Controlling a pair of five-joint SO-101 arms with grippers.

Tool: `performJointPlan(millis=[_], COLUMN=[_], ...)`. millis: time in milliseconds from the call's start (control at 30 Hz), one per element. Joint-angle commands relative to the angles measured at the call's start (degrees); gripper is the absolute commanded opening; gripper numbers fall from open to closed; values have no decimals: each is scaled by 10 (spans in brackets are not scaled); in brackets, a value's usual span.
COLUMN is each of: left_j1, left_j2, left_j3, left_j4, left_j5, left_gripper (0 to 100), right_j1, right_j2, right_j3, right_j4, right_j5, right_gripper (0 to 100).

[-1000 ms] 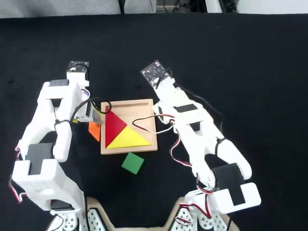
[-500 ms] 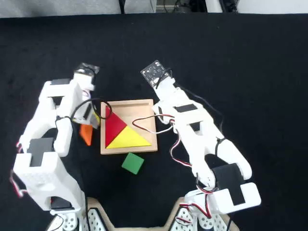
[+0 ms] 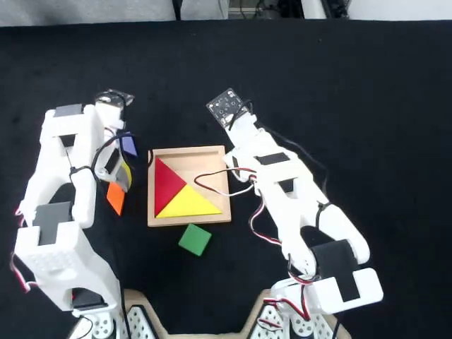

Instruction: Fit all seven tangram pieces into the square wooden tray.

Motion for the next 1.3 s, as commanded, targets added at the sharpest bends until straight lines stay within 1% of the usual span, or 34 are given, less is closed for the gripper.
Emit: performJointPlan(millis=[0,100,200,267,367,467,567,700,867,933,1000,1133,1200,1267], left_j1=[-7,-18,-15,-15,-15,-8,1,17,18,19,18,15,16,21], left_j2=[-6,-2,4,11,28,35,35,40,35,35,35,40,40,36], left_j3=[-28,-28,-22,-11,5,23,27,29,40,44,44,46,45,43], left_j4=[20,20,16,-9,-42,-73,-80,-75,-79,-79,-80,-76,-76,-76], left_j5=[-48,-70,-85,-84,-66,-22,14,17,20,18,16,-24,-21,-3], left_gripper=[232,232,232,232,232,232,228,227,226,199,150,99,83,53], right_j1=[6,6,6,6,6,6,6,6,6,6,6,6,6,6], right_j2=[-28,-29,-29,-29,-29,-29,-29,-29,-29,-29,-29,-29,-29,-29], right_j3=[-3,-3,-3,-3,-3,-3,-3,-3,-3,-3,-3,-3,-3,-3], right_j4=[-10,-10,-10,-10,-10,-10,-10,-10,-10,-10,-10,-10,-10,-10], right_j5=[5,5,5,5,5,5,5,5,5,5,5,5,5,5], right_gripper=[11,11,11,11,11,11,11,11,11,11,11,11,11,11])
